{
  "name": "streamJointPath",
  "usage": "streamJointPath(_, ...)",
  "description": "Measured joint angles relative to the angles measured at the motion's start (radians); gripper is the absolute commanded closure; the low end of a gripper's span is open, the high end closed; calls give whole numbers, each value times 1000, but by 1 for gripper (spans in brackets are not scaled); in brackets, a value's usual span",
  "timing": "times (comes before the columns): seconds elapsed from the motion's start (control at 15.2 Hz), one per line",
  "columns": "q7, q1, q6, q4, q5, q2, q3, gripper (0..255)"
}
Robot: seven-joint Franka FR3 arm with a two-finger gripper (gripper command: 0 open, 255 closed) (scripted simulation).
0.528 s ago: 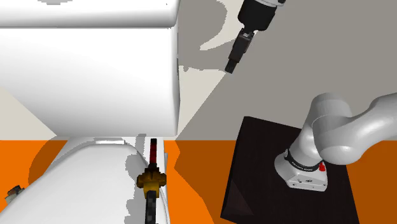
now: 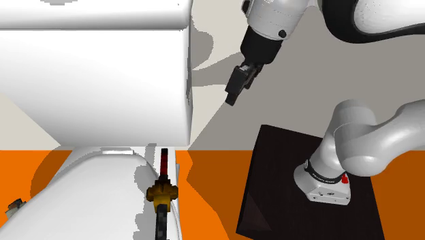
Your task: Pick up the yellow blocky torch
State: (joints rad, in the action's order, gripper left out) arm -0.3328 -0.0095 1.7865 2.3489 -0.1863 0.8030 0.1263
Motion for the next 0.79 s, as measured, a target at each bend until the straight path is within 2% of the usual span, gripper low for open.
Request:
streamJointPath(0.4,-290,-30,87,-11,-79,-93,175,0)
streamJointPath(0.79,-575,-85,187,-75,-112,-248,344,0)
